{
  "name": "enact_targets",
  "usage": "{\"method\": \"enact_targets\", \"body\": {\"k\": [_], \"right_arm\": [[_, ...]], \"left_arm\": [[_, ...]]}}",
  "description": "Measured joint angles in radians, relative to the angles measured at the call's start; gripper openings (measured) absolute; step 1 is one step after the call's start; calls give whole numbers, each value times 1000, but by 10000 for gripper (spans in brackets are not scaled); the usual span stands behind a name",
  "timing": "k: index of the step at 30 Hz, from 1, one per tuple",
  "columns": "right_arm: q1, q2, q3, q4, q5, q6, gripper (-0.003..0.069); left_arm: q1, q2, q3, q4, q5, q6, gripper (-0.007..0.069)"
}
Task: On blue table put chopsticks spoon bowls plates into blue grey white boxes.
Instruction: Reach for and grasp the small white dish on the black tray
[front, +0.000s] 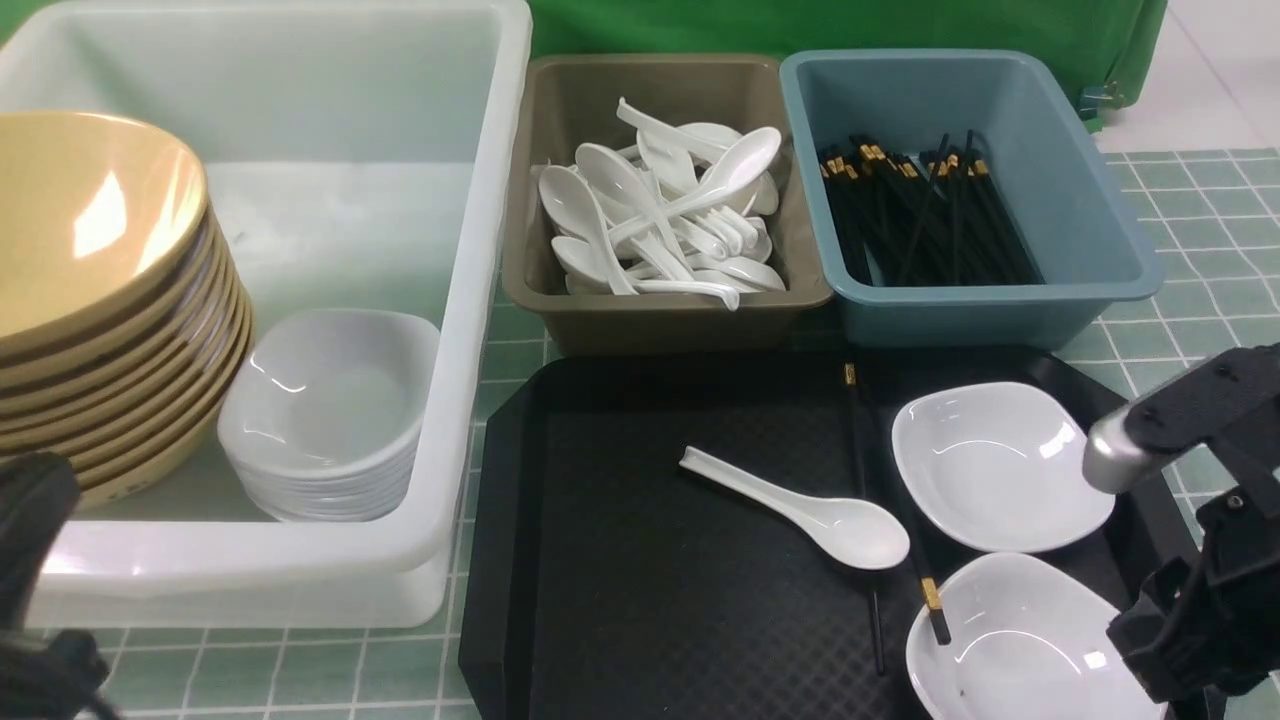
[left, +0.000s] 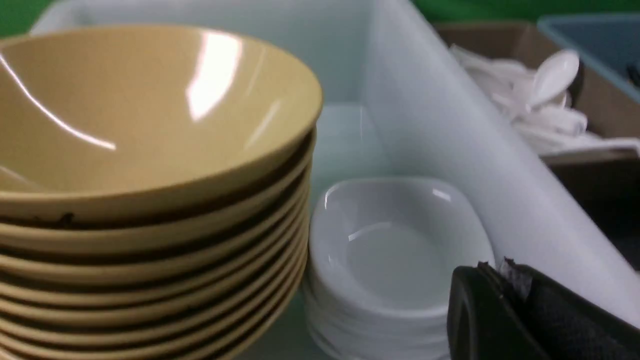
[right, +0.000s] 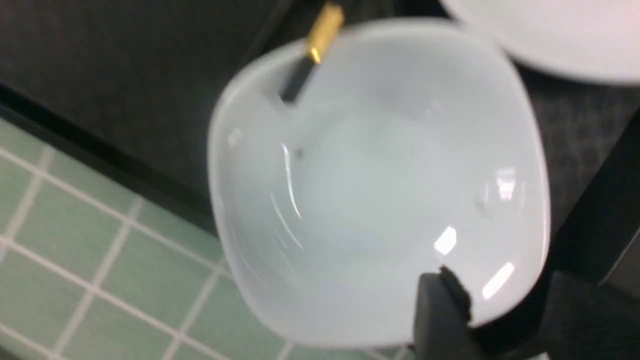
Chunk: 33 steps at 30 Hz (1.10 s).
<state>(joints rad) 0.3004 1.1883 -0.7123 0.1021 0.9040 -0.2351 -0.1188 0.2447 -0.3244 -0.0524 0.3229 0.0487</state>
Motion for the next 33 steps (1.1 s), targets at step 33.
{"method": "enact_targets", "body": {"k": [33], "right_arm": [[-19, 351, -113, -70, -82, -2, 465]], "left_arm": [[0, -151, 70, 13, -150, -15, 5]]}}
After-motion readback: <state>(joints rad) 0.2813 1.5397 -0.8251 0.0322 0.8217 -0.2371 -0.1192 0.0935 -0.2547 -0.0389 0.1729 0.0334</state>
